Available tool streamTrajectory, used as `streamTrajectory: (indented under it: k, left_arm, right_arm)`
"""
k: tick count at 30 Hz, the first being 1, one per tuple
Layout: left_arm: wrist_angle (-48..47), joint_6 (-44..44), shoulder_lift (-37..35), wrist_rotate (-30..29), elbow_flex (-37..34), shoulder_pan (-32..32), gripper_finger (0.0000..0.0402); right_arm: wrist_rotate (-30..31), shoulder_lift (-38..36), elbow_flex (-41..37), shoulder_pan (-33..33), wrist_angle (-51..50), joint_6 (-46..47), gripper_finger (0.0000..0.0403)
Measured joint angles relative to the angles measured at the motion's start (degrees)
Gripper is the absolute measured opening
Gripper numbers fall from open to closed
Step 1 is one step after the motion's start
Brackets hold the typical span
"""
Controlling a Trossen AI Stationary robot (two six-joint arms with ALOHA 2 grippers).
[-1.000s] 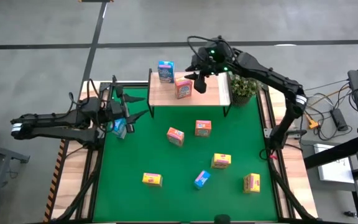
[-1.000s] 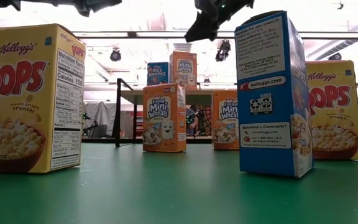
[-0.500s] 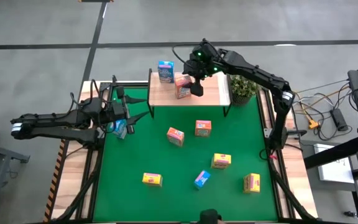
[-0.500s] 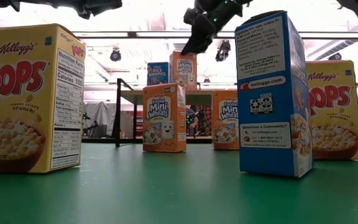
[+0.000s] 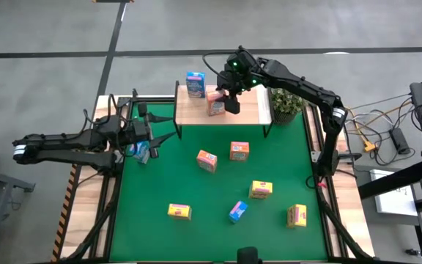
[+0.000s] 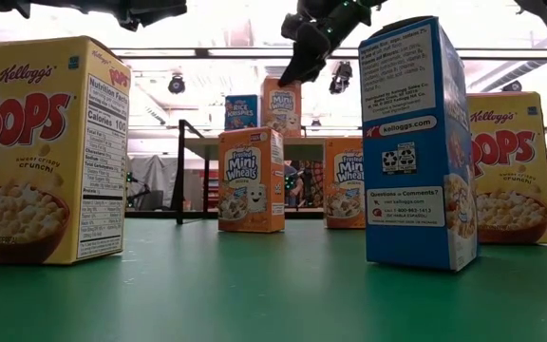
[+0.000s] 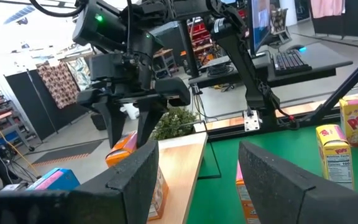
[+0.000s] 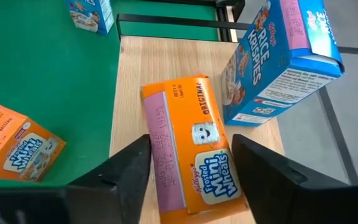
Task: Stack cereal on shelf
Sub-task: Put the bottom orange cereal box on the shelf
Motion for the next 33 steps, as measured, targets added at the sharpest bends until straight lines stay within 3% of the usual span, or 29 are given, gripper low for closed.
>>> streamTrajectory:
  k: [10, 23, 33]
  left_arm:
    - [0.0, -0.1, 0.0, 0.0, 0.0, 0.0, 0.0205]
    - [0.0, -0.1, 0.0, 0.0, 0.0, 0.0, 0.0205]
    - [0.0, -0.1, 0.0, 0.0, 0.0, 0.0, 0.0205]
  right_arm:
    - [0.0, 0.0, 0.0, -0.1, -0.3, 0.3, 0.0154]
    - [0.4, -0.2, 1.3, -8.7, 1.4, -1.1, 0.0155]
    - [-4.6, -0.2, 0.7, -10.6, 1.7, -1.7, 0.0148]
